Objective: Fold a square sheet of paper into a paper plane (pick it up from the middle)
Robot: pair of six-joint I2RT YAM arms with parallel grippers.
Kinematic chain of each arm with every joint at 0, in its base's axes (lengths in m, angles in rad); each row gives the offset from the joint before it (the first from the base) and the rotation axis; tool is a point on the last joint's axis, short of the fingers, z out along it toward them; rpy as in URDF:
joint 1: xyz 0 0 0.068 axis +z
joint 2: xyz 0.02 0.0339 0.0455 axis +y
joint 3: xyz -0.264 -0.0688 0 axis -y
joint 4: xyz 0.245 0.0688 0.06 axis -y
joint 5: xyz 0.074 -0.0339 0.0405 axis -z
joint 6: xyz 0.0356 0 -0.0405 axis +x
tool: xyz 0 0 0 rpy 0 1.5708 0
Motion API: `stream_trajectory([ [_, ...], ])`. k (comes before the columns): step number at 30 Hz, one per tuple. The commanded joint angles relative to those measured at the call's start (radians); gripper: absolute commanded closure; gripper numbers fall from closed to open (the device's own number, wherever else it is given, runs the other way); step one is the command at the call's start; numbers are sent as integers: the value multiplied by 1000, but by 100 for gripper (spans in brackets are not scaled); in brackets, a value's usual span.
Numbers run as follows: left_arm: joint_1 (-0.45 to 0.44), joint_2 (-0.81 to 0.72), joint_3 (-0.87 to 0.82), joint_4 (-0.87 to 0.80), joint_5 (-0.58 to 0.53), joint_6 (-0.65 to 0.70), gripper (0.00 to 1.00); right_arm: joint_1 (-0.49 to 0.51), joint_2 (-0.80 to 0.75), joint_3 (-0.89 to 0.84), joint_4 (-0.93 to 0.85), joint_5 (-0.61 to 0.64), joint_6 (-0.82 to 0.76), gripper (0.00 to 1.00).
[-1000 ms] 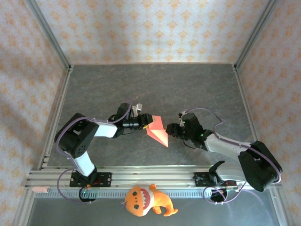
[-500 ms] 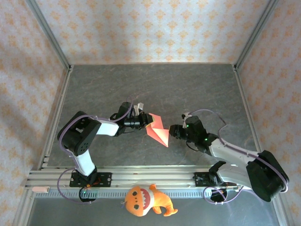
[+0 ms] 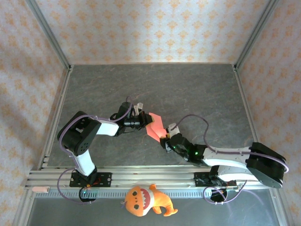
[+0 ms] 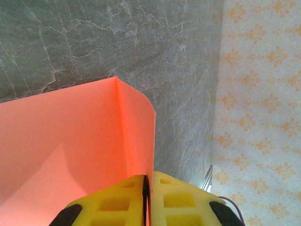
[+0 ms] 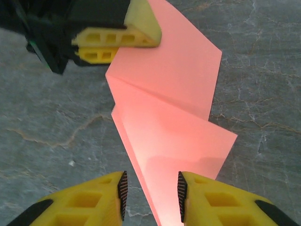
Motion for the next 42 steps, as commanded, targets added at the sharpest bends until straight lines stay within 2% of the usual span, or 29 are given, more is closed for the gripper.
stream_trajectory([
  [1, -6, -4, 24, 4, -7, -8, 88, 55, 69, 13, 65, 191, -99, 63],
  [10, -8, -6, 28, 3, -3, -8, 86, 124, 234, 54, 85, 322, -171, 61],
  [15, -9, -7, 31, 2, -1, -6, 86, 126, 278, 59, 116, 337, -185, 63],
  [26, -11, -3, 34, -8, -4, -1, 86, 127, 301, 48, 147, 343, -192, 80],
  [31, -12, 3, 34, -9, -4, -1, 86, 126, 301, 40, 147, 333, -174, 85],
  [42, -12, 8, 34, -10, -2, 1, 86, 126, 322, 46, 156, 349, -159, 81],
])
